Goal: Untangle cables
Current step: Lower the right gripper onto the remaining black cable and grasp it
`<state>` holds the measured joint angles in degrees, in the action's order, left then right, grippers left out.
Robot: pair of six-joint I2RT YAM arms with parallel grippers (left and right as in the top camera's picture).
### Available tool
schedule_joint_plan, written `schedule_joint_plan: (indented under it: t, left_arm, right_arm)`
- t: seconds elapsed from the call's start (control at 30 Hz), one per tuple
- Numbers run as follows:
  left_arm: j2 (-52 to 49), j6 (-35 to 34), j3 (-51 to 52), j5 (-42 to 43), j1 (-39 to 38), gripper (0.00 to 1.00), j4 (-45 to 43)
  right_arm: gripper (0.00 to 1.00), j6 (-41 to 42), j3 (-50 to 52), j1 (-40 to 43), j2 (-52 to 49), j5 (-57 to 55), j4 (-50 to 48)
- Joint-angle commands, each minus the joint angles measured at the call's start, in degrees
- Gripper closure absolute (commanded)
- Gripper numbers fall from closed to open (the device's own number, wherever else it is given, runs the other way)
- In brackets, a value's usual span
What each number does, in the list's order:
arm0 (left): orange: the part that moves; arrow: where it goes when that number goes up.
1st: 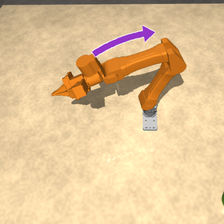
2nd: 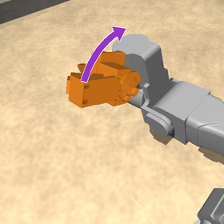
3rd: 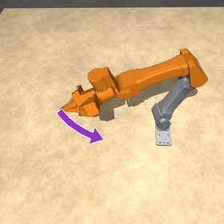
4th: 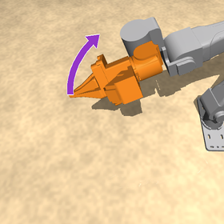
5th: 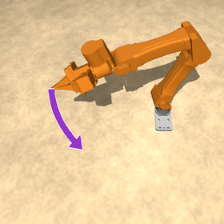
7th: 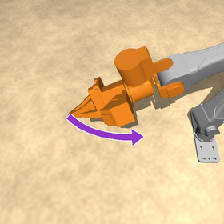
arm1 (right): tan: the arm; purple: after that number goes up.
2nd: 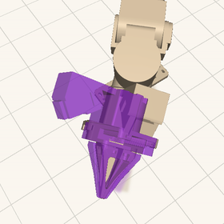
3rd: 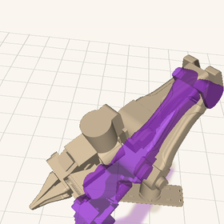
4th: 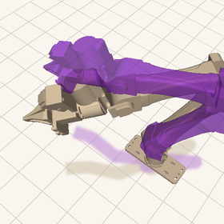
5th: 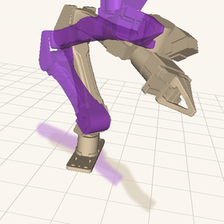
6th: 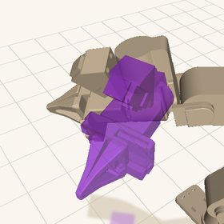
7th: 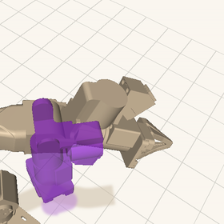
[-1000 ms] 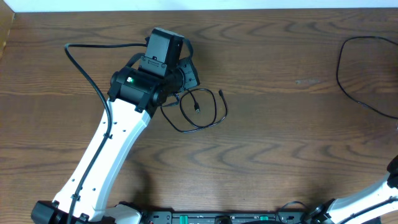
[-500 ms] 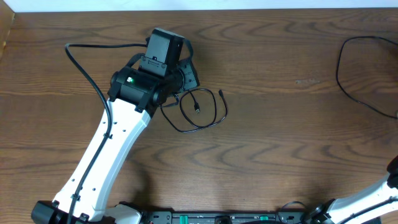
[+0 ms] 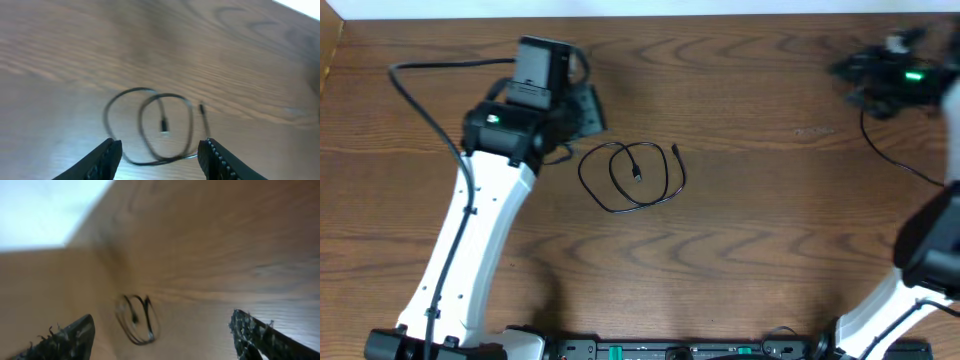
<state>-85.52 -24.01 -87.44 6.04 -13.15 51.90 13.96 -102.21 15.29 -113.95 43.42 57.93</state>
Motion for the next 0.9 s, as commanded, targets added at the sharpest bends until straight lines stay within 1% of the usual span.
schedule_joint_plan:
  t: [0.0,0.1,0.2,0.33,0.47,0.63,0.77,0.87]
  left_arm:
    - [-0.15,2.99,-0.11,-0.11,2.91,0.46,1.88]
    - [-0.15,3.02,-0.11,-0.09,4.9,0.45,3.28]
    - [-0.15,3.02,-0.11,-0.09,6.01,0.45,4.07]
    - [-0.15,3.02,-0.11,-0.11,6.16,0.45,4.44]
    - [-0.15,3.02,-0.11,-0.11,6.19,0.45,4.44]
    - [-0.15,3.02,-0.11,-0.11,6.19,0.45,4.46]
    - [-0.15,3.02,-0.11,-0.11,6.19,0.45,4.87]
    - [-0.15,3.02,-0.11,-0.13,6.19,0.45,5.27]
  right_arm:
    - [0.16,-2.03,0.0,-9.25,0.37,-13.09,0.37]
    - [0.15,-0.68,0.02,-18.38,0.35,-21.66,0.37]
    - [0.14,3.34,0.48,-26.36,0.35,-28.72,0.07]
    - [0.16,7.39,1.49,-34.69,0.22,-34.56,-0.5]
    - [0.15,13.68,1.84,-42.38,-1.38,-40.61,-0.04]
    - [0.12,19.08,1.84,-48.3,-4.68,-41.55,-0.35]
    - [0.12,22.14,1.84,-50.4,-7.65,-41.79,-0.2]
    - [0.18,25.11,1.84,-50.9,-9.4,-41.99,0.83]
